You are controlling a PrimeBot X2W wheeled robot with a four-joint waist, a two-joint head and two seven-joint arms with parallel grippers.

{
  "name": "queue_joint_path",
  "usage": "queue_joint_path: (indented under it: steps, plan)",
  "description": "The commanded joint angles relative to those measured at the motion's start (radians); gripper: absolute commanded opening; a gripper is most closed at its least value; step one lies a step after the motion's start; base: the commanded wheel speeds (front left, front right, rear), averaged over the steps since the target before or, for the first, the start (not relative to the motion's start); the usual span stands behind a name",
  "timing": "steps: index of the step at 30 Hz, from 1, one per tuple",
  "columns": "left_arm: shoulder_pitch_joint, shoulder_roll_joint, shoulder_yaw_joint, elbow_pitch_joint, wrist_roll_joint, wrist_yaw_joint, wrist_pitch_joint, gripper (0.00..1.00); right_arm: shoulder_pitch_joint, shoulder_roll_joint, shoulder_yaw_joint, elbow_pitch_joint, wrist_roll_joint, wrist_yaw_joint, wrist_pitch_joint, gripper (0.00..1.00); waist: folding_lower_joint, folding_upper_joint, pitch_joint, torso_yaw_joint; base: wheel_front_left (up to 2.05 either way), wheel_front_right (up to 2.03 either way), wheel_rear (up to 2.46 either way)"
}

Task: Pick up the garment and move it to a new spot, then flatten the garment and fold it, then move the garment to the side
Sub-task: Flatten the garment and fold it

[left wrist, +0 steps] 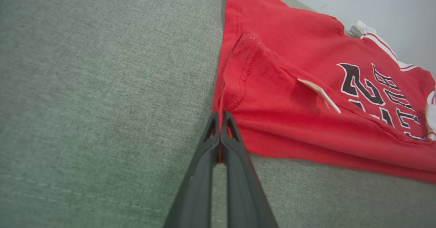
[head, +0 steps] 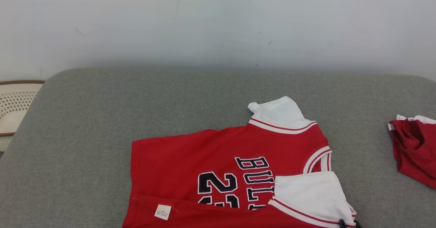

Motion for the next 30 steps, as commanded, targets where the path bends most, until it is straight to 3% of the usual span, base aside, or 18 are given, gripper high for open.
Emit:
queue_joint_path:
  steps: [1, 14, 21, 30]
  plan:
    - [-0.002, 0.005, 0.000, 0.005, 0.004, 0.001, -0.005, 1.00, -0.008, -0.002, -0.006, -0.003, -0.005, -0.001, -0.002, 1.00, 0.0001, 0.0001, 0.001, 0.001, 0.00, 0.00, 0.00]
    - [-0.073, -0.011, 0.116, -0.085, 0.183, 0.001, -0.005, 1.00, -0.101, 0.015, -0.151, -0.094, -0.153, -0.001, -0.002, 1.00, 0.0001, 0.0001, 0.073, 0.030, 0.00, 0.00, 0.00]
    - [-0.239, -0.014, 0.082, -0.069, 0.200, 0.001, -0.005, 1.00, -0.253, 0.011, -0.110, -0.095, -0.193, -0.001, -0.002, 1.00, 0.0001, 0.0001, 0.169, 0.024, 0.00, 0.00, 0.00]
    - [-0.458, 0.032, 0.013, 0.081, 0.144, 0.000, -0.004, 1.00, -0.368, 0.014, -0.048, -0.075, -0.181, -0.001, -0.002, 1.00, 0.0001, 0.0001, 0.274, 0.004, 0.00, 0.00, 0.00]
